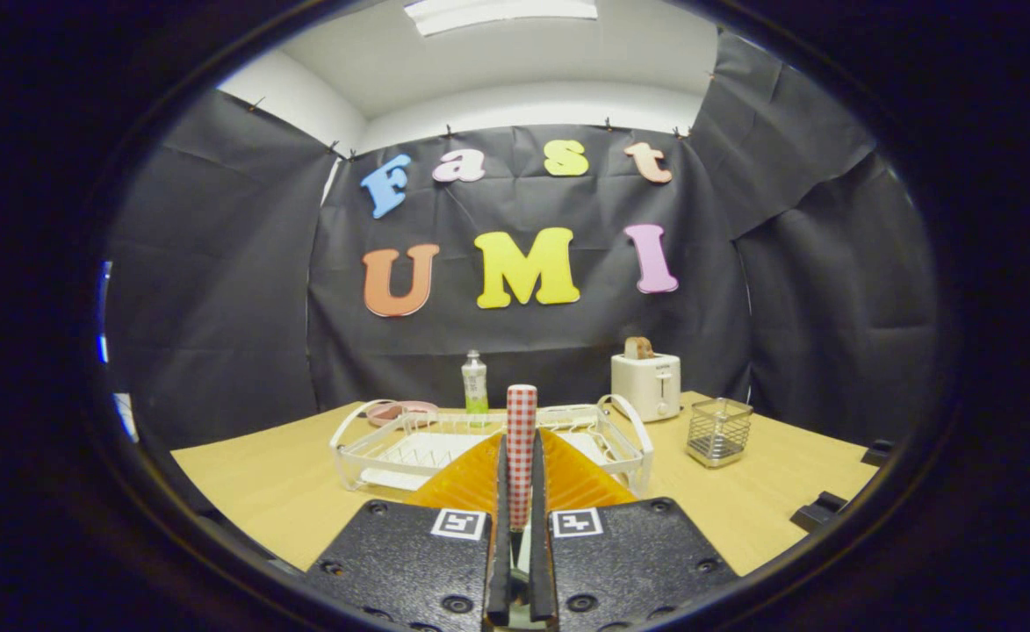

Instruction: Take the plate from the dish rack, then take the spoon from the basket and place it into the plate.

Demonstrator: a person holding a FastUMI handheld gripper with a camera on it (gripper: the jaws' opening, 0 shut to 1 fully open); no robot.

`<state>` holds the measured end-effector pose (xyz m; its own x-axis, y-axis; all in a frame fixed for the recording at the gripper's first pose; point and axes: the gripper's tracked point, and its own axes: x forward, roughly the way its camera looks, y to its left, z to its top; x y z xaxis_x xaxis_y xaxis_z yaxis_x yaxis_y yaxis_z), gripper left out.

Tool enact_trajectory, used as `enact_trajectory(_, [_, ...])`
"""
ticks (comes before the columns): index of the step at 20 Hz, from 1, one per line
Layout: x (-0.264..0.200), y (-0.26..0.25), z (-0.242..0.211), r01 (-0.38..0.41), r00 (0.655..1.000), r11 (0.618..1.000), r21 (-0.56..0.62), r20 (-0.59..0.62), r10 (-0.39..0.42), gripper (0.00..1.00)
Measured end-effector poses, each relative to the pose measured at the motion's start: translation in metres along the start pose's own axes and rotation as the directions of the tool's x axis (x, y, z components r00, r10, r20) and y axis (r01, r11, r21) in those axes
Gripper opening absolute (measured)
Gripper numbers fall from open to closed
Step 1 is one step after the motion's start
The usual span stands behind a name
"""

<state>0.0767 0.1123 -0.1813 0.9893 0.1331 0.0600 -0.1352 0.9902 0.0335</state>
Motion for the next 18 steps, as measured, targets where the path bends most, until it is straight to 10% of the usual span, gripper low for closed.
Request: enact_trajectory(18, [-0.027,-0.073,-0.002,0.108,0.991,0.994,-0.034,-0.073,-0.11,0.3])
